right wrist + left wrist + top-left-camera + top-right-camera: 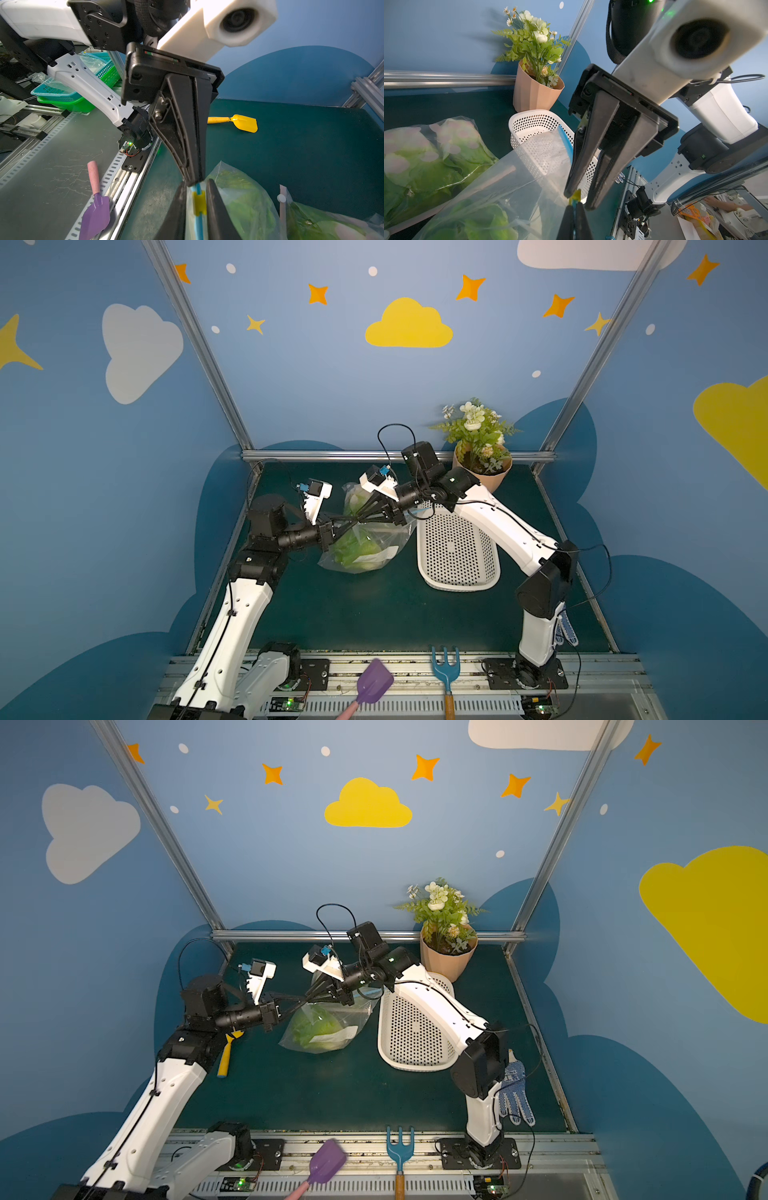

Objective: Open the zip-top bag and take out the chinese cabbages
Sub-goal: Unzip the zipper on the zipper food storage bag.

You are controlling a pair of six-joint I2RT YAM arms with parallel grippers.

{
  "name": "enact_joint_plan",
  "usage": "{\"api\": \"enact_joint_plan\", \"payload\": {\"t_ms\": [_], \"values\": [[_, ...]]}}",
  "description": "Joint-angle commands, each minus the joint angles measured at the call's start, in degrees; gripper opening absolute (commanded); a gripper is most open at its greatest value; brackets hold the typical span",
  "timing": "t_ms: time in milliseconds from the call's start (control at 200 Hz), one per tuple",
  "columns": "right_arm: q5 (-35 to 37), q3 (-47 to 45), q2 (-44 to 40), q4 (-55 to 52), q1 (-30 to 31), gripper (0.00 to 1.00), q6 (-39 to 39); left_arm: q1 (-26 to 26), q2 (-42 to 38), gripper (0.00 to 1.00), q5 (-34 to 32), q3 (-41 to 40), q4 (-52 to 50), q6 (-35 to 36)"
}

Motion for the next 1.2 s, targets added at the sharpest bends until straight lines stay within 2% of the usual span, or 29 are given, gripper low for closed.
{"api": "enact_joint_plan", "payload": {"t_ms": [0,481,876,1046,1191], "values": [[-1.1,2.3,1.0,-2.7,-0.2,0.17,-0.9,-0.1,-0.9,0.05,1.0,-0.3,1.2,0.5],[-1.9,7.0,3.9,-8.8,-0.2,0.18,-2.6,-0.1,-1.2,0.05,0.5,-0.3,1.1,0.7],[-1.7,7.2,4.1,-9.1,-0.3,0.15,-2.9,-0.1,-0.7,0.05,0.7,-0.3,1.1,0.8],[-1.9,7.2,4.3,-9.4,-0.3,0.1,-2.8,-0.1,-0.8,0.05,0.5,-0.4,1.1,0.8],[-1.6,7.2,4.2,-9.5,-0.4,0.0,-2.8,-0.1,-0.9,0.05,0.3,-0.3,0.6,1.2]]}}
